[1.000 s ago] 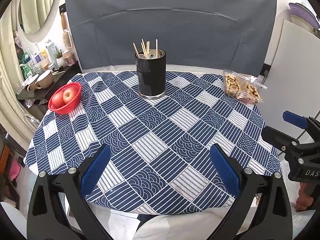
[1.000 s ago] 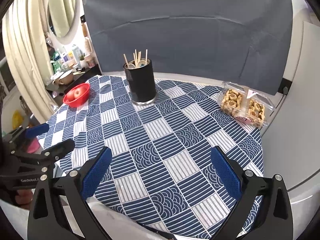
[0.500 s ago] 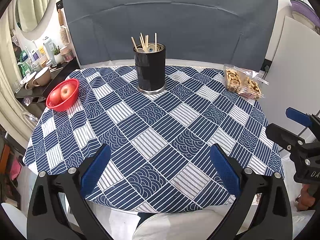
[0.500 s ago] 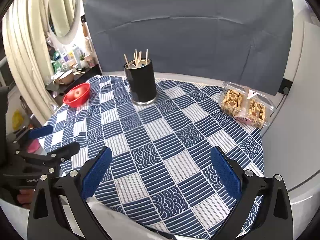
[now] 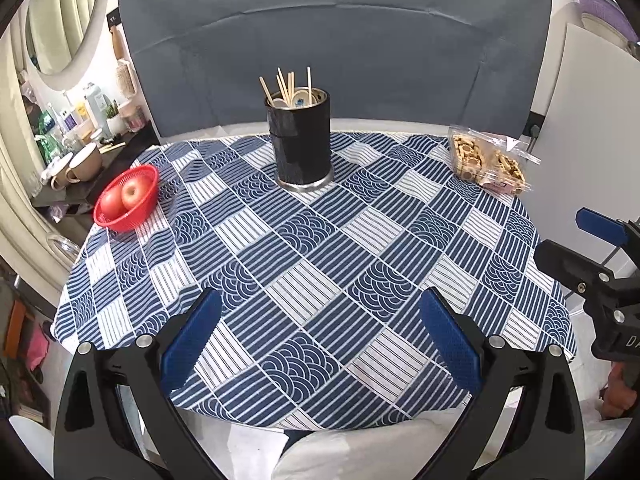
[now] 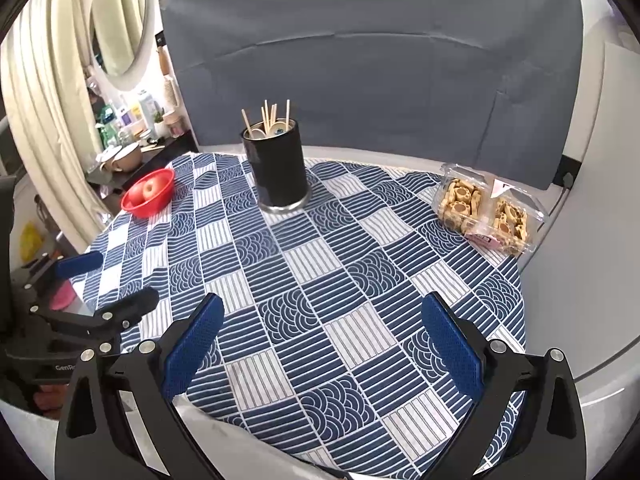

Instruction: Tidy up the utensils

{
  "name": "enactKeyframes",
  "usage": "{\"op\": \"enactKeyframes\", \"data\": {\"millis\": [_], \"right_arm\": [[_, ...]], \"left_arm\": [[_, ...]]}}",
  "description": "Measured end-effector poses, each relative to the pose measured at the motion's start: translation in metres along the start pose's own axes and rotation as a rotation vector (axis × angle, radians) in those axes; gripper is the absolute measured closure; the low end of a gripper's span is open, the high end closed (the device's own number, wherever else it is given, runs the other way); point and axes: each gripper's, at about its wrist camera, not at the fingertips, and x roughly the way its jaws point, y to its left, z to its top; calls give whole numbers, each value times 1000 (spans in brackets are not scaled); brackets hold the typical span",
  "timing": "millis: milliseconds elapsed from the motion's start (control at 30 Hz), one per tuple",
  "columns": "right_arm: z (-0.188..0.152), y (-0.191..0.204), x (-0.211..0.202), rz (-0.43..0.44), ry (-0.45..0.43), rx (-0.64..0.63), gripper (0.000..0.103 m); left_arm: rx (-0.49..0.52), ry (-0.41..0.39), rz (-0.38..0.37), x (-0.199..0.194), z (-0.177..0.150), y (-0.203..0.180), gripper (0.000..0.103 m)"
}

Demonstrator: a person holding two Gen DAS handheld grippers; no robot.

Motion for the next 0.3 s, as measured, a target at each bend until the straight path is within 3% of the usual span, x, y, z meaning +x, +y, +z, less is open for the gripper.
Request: {"op": "enactKeyframes", "data": {"millis": [300], "right_arm": [[6, 3, 6, -20, -1, -48, 8]], "left_arm": [[-26, -56, 25, -3, 8, 17, 6]]}}
